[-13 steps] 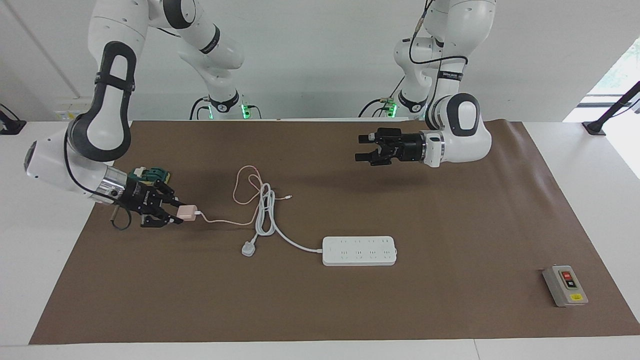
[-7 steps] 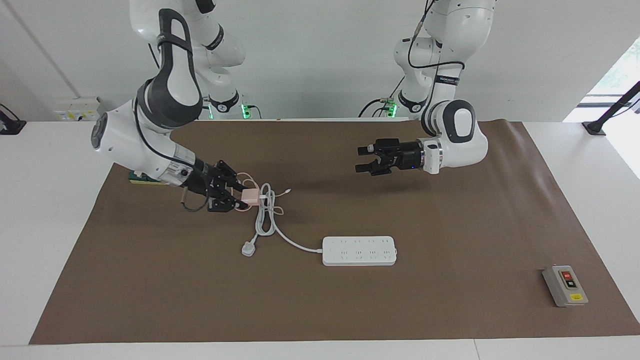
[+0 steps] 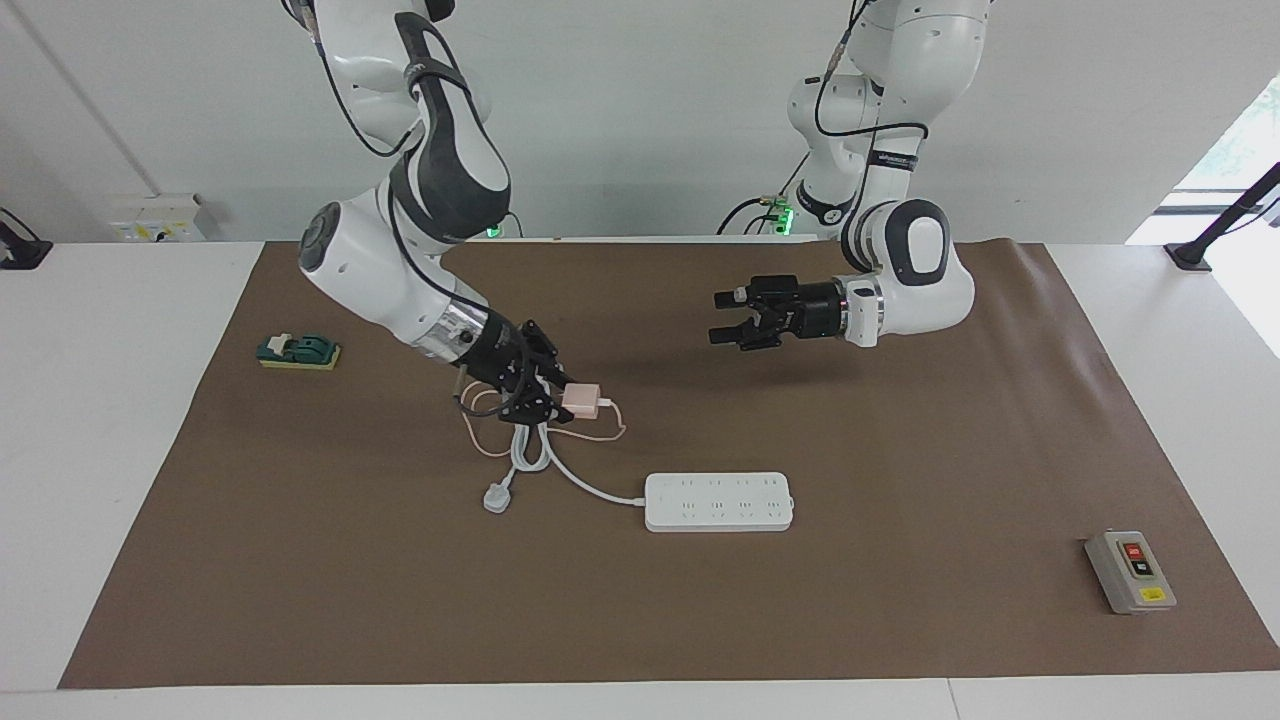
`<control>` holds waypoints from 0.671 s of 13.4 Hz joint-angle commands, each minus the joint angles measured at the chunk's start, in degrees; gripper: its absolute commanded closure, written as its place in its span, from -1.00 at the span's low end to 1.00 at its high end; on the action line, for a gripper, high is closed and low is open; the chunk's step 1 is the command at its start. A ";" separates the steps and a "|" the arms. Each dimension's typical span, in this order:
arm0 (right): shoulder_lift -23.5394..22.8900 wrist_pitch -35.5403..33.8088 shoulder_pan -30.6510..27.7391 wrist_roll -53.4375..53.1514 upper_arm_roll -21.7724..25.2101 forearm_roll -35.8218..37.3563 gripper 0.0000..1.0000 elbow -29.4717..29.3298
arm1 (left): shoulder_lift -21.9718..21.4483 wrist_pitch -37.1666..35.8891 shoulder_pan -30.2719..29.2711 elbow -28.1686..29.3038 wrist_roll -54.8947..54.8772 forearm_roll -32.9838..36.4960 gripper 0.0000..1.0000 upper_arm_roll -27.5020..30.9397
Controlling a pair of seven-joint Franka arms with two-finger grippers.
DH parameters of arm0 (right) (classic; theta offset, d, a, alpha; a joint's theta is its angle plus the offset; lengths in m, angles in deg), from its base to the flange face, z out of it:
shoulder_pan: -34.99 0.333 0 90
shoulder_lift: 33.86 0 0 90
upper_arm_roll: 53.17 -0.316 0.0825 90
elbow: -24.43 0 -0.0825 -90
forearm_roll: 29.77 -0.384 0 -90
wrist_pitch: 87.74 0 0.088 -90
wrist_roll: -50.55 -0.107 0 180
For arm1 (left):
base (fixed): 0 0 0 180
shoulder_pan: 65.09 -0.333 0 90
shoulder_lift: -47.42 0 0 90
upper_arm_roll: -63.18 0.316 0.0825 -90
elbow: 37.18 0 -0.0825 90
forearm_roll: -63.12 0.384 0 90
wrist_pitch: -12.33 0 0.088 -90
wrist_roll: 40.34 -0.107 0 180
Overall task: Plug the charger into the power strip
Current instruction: 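Carry the pink charger toward the left gripper while the left gripper waits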
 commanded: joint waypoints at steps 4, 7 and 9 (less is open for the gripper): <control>-0.18 6.35 8.56 -6.38 0.33 0.65 1.00 1.43 | 0.81 1.68 1.20 0.79 -1.88 -1.49 -1.00 0.82; -0.18 7.23 10.15 -6.56 0.33 0.74 1.00 1.70 | 0.90 1.68 1.20 0.79 -1.96 -1.57 -1.00 0.90; -0.18 7.23 10.50 -6.65 0.33 0.74 1.00 1.70 | 0.98 1.50 1.20 0.79 -2.93 -1.57 -1.00 0.82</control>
